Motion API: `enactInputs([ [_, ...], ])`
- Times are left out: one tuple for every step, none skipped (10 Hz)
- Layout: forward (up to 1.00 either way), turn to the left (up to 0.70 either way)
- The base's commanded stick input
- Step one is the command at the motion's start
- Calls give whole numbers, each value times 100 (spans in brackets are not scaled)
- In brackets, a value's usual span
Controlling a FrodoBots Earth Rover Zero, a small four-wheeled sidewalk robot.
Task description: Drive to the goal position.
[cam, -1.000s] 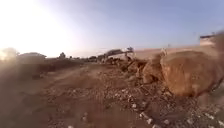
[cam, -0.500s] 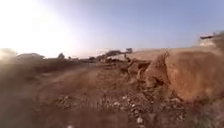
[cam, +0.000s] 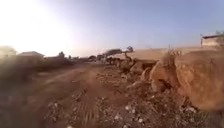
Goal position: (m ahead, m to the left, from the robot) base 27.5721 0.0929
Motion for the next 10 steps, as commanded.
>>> enactInputs([
  [69, 35],
  [69, 35],
  [70, 35],
  [70, 35],
  [70, 35],
  [70, 9],
  [70, 0],
  [70, 0],
  [70, 0],
  [70, 0],
])
